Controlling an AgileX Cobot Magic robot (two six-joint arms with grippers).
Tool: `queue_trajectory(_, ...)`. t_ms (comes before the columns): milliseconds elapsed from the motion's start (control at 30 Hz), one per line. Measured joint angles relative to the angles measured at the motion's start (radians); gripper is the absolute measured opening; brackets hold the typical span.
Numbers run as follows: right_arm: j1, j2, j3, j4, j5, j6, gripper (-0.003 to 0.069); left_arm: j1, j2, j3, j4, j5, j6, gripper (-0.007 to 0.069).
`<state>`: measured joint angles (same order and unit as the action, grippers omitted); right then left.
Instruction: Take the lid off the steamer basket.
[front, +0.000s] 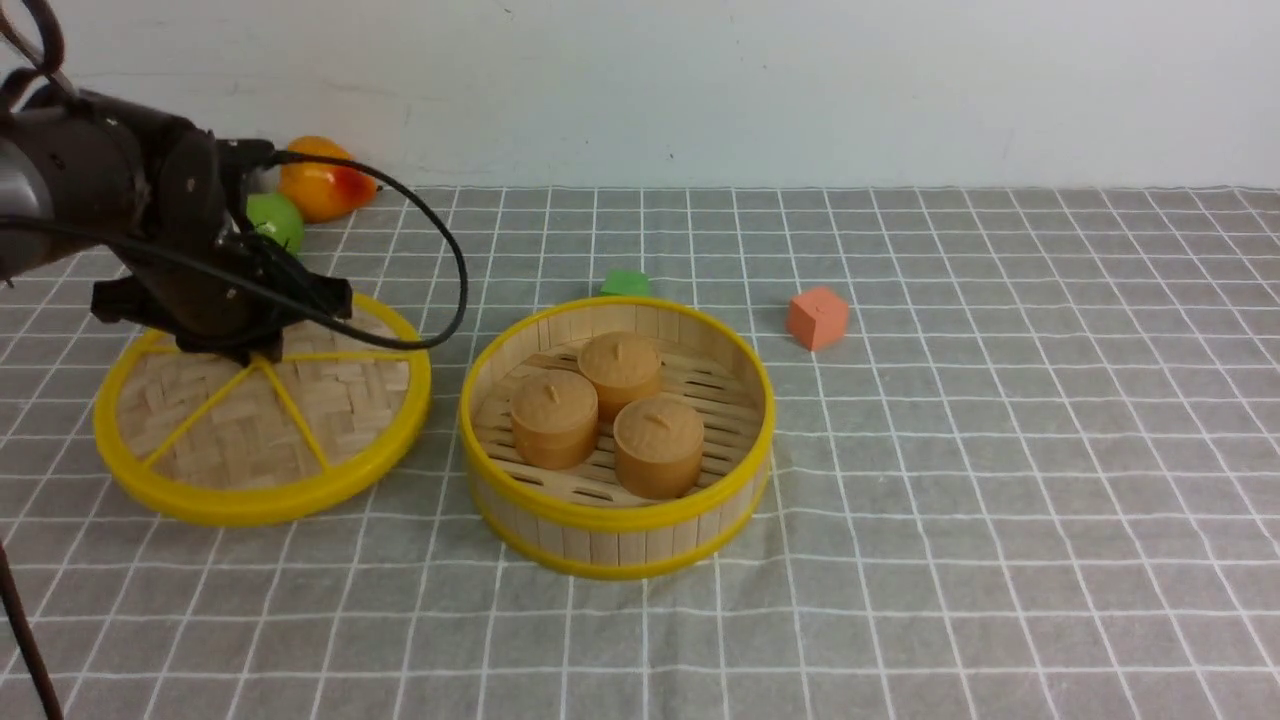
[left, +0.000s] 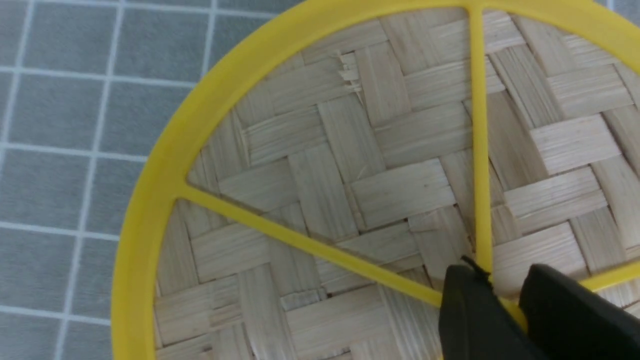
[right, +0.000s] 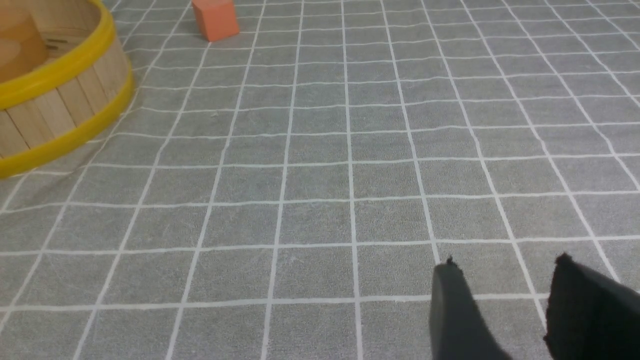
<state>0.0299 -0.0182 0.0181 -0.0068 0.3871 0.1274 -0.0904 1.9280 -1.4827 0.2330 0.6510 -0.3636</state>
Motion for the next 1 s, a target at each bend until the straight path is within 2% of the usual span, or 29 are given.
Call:
queue_trajectory(500, 0.0, 0.0, 0.0, 0.0, 0.0, 0.0, 0.0242, -0.048, 0.085, 0.002, 0.006, -0.033, -0.005, 0.012)
queue_trajectory(533, 0.0, 0.0, 0.0, 0.0, 0.0, 0.0, 0.0242, -0.048, 0.085, 0.002, 0.006, -0.035, -0.009, 0.0169)
queue_trajectory(567, 0.0, 0.0, 0.0, 0.0, 0.0, 0.0, 0.0242, -0.048, 0.085, 0.002, 0.005, -0.035, -0.011, 0.0176)
queue_trajectory(700, 0.0, 0.0, 0.0, 0.0, 0.0, 0.0, 0.0242, -0.048, 0.077, 0.001, -0.008, -0.029, -0.039, 0.0375)
queue_trajectory(800, 0.0, 0.0, 0.0, 0.0, 0.0, 0.0, 0.0242, -0.048, 0.038, 0.005, -0.019, -0.026, -0.058, 0.0424)
queue_trajectory(900, 0.0, 0.0, 0.0, 0.0, 0.0, 0.0, 0.0242, -0.051, -0.04, 0.006, -0.027, -0.025, -0.055, 0.0417)
queue_trajectory(1000, 0.0, 0.0, 0.0, 0.0, 0.0, 0.0, 0.0242, -0.051, -0.191, 0.007, -0.039, -0.015, -0.027, 0.0325)
